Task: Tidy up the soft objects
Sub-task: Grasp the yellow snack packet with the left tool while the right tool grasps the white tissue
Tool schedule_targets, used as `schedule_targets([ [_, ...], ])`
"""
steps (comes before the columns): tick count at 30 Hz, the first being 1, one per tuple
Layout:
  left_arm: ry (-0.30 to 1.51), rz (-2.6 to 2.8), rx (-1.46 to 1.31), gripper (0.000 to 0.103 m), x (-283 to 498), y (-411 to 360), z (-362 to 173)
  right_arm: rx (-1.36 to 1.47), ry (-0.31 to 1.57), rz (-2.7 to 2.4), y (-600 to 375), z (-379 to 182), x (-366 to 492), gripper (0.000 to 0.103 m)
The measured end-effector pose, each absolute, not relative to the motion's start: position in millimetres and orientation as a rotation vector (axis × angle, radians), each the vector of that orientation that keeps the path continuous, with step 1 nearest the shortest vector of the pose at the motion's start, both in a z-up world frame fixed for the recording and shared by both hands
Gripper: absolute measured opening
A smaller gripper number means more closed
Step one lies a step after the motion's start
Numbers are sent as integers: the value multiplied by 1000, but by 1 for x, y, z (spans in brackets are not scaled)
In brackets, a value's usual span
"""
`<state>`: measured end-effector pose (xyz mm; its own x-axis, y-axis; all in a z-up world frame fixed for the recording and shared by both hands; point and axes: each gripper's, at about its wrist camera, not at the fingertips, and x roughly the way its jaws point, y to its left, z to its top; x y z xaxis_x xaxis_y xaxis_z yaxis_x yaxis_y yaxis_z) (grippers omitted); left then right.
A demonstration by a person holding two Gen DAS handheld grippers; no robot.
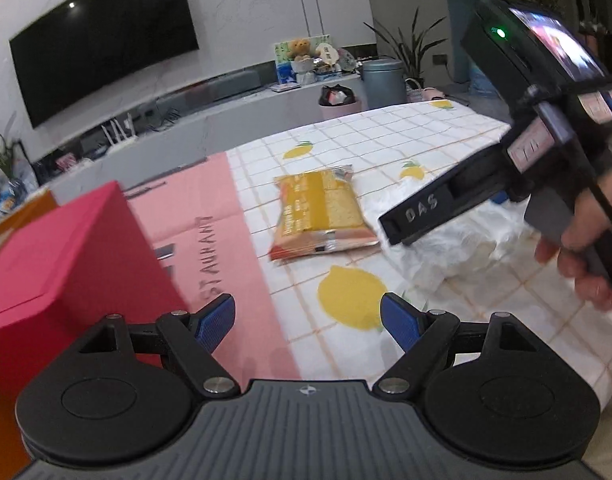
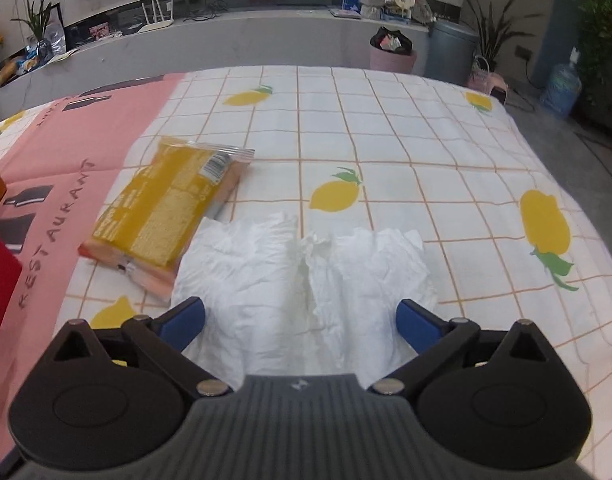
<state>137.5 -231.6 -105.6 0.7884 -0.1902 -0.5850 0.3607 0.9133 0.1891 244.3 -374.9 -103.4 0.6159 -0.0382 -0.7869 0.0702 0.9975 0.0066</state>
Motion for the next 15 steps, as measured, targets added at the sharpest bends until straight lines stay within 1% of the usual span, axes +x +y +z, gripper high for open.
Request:
schedule_targets([
  [6,592,-297,247,97,157,-238,-102,77,909,-38,-380,-105,248,101],
  [10,649,-295,328,97,167,-254,-101,70,898,-33,-378,-107,246,101],
  [12,639,-319,378,97,167,-259,-101,50,913,-30,-379,-107,245,98],
  [13,621,-334,379,97,167,-259,-102,49,920,-25,-381,-106,245,91],
  [14,599,-346,359,97,166,-258,-101,44,926,-27,-383,-104,244,83],
  [15,596,-355,335,97,165,-257,-100,45,928,-39,-385,-102,244,79],
])
